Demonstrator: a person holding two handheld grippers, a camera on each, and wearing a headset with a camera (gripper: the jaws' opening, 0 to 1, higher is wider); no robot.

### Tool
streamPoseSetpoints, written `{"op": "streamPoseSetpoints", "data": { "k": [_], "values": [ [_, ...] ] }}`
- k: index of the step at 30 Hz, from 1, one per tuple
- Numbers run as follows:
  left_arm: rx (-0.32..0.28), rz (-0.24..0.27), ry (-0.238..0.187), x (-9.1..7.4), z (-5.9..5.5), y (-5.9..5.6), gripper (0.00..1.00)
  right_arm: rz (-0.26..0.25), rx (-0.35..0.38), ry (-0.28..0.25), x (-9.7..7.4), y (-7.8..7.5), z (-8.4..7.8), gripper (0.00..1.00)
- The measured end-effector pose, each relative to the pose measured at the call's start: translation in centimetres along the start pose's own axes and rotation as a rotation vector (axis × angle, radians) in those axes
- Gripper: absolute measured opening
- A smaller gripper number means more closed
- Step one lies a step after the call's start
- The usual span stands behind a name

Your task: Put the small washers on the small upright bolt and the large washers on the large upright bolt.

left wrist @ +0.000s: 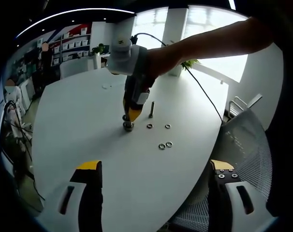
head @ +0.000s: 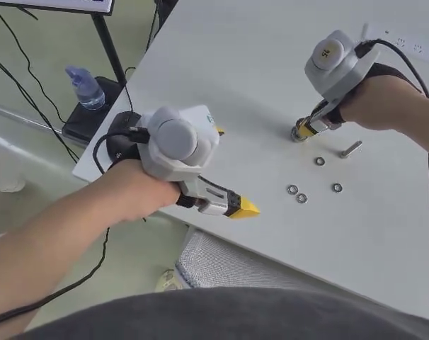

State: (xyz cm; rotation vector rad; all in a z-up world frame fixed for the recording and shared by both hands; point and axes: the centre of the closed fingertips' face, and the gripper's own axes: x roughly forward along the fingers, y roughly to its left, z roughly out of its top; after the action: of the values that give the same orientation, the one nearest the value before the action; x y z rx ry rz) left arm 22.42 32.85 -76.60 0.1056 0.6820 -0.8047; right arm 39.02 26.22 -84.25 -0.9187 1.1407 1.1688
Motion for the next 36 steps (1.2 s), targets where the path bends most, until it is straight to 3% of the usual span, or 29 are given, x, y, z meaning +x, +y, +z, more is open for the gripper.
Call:
{"op": "streamPoseSetpoints", "data": {
  "k": [27,36],
  "values": [
    [-0.007,0.011,-0.008,0.0,0.0,0.3,0.91,0.007,0.003,0.027,1.8,0.4,-0.2,0.22],
    [0.031,0.014,0.005,0.4,-0.1,0.5,0.92,0.002,0.006,0.021,2.1,0.0,-0.4,0.22]
  ]
}}
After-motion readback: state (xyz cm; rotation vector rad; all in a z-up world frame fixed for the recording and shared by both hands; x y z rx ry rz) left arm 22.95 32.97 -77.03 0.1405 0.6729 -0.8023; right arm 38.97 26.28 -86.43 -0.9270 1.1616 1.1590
